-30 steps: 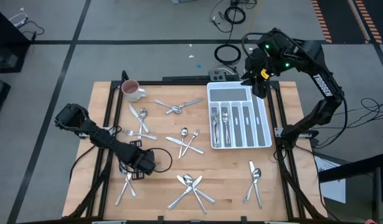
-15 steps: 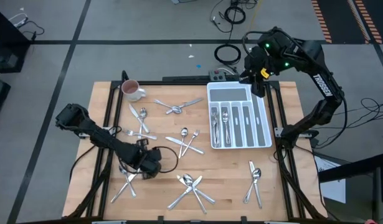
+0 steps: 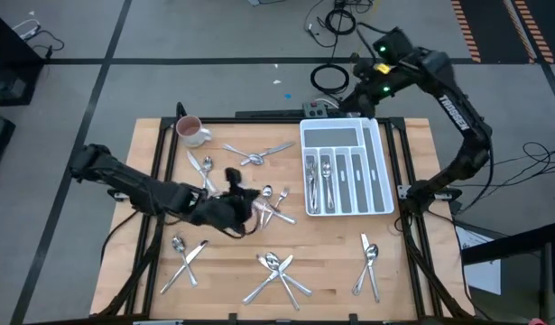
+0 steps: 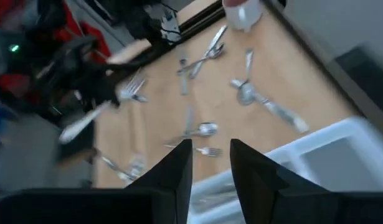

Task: Sort silverware
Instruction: Put the silver fork into the silverware tray

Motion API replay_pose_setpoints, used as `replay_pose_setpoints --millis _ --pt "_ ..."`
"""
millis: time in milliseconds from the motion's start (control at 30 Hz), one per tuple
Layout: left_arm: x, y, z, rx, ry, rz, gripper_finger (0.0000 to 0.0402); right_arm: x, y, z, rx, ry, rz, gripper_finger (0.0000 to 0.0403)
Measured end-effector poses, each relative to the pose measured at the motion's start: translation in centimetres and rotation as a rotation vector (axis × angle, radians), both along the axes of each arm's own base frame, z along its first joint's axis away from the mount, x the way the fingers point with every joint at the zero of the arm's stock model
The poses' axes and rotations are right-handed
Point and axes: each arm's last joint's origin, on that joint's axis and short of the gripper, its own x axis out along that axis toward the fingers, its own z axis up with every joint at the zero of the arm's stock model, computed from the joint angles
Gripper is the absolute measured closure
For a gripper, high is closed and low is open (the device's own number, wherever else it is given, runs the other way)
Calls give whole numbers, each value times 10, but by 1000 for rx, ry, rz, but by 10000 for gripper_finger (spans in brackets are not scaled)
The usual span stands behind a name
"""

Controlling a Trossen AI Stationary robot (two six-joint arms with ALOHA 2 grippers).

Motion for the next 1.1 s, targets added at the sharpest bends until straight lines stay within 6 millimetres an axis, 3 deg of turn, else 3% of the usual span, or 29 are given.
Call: replay_pose_setpoints --millis 167,333,433,633,867,1100 --pt "14 4 29 158 -177 -194 394 21 -15 -53 297 -79 45 305" --pt "18 10 37 270 -206 -239 394 44 -12 -86 494 -191 188 305" --pt "20 13 35 307 -185 -249 394 61 -4 -89 470 -240 254 305" --pt "27 19 35 231 -239 -379 394 88 20 -70 300 -414 487 294" --pt "30 22 47 122 -407 -501 394 96 37 -70 262 -438 585 274" --pt "35 22 40 100 -384 -587 394 105 52 -75 296 -408 631 248"
